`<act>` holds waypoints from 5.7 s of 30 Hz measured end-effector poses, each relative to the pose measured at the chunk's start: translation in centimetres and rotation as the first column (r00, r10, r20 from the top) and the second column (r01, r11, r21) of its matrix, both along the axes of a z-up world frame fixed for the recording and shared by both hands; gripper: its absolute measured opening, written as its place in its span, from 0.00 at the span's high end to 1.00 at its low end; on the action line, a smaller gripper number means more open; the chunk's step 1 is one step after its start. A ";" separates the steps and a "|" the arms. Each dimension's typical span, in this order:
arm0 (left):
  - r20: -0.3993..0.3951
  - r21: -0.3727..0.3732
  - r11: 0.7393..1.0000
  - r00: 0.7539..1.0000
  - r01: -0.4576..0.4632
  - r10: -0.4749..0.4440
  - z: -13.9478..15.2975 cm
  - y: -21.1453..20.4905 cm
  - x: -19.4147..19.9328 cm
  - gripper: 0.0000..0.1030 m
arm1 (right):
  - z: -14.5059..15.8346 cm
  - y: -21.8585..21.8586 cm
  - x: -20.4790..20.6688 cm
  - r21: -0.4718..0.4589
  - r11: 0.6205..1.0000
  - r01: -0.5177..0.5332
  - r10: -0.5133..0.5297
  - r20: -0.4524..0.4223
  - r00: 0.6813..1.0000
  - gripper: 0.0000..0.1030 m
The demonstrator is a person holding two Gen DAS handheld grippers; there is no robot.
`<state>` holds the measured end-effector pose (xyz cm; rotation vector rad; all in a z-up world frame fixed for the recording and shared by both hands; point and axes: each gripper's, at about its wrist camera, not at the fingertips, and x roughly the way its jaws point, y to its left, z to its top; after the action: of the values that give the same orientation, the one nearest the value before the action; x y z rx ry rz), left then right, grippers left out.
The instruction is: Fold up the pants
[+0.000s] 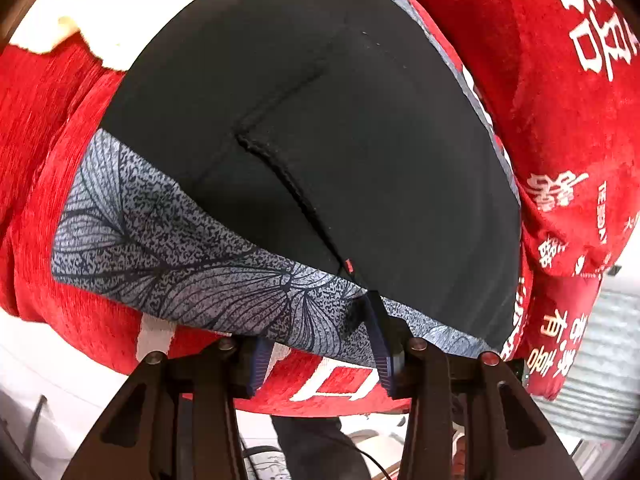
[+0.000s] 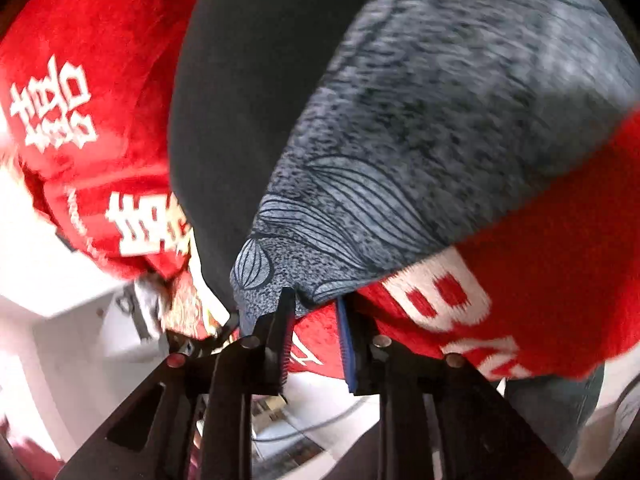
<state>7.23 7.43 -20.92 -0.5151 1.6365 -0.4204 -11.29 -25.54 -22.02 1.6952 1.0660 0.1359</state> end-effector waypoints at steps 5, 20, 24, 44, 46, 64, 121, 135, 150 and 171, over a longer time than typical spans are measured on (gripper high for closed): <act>0.001 0.050 0.999 1.000 -0.016 0.016 0.3 0.1 0.0 0.77 | -1.0 -0.8 1.4 0.055 0.998 0.043 -0.045 0.040 0.998 0.82; 0.203 -0.007 1.000 0.979 0.016 -0.014 10.1 -3.5 7.0 0.78 | 11.4 -8.1 10.4 -0.150 0.981 -0.126 0.156 0.208 0.966 0.91; 0.298 0.010 0.998 0.953 0.055 -0.056 10.7 -6.4 12.4 0.78 | 11.9 -10.6 17.1 -0.215 0.959 -0.184 0.227 0.194 0.954 0.91; 0.327 0.405 0.914 0.928 0.036 -0.181 5.2 -10.4 19.3 0.23 | 8.6 -9.0 31.0 -0.449 0.784 -0.429 0.503 0.054 0.862 0.56; 0.292 0.428 0.902 0.936 0.057 -0.197 3.6 -10.9 18.6 0.23 | 8.4 -7.2 32.2 -0.487 0.728 -0.483 0.563 0.023 0.826 0.56; 0.211 0.457 0.832 0.870 0.314 -0.444 6.5 -22.0 8.6 0.23 | 9.4 -16.6 21.4 -0.516 0.798 -0.311 0.319 -0.077 0.945 0.53; 0.230 0.095 0.922 0.892 0.376 -0.388 7.5 -52.9 7.7 0.69 | 7.9 -46.5 3.5 -0.429 0.902 -0.058 0.073 0.020 0.997 0.88; 0.350 0.284 0.878 0.811 0.386 -0.469 11.2 -53.8 6.5 0.28 | 3.1 -53.2 13.1 -0.525 0.835 -0.167 0.147 -0.079 0.986 0.89; 0.294 0.451 0.798 0.778 0.399 -0.555 5.7 -56.8 6.8 0.28 | 0.0 -50.3 12.1 -0.643 0.658 -0.392 0.302 -0.252 0.920 0.52; 0.275 0.589 0.628 0.605 0.508 -0.747 3.1 -60.0 8.6 0.37 | 0.8 -50.7 15.5 -0.716 0.557 -0.420 0.417 -0.196 0.888 0.93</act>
<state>15.84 -52.57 -17.81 0.5748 1.2846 -0.6207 4.21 -76.27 -21.18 0.6646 1.2861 -0.0125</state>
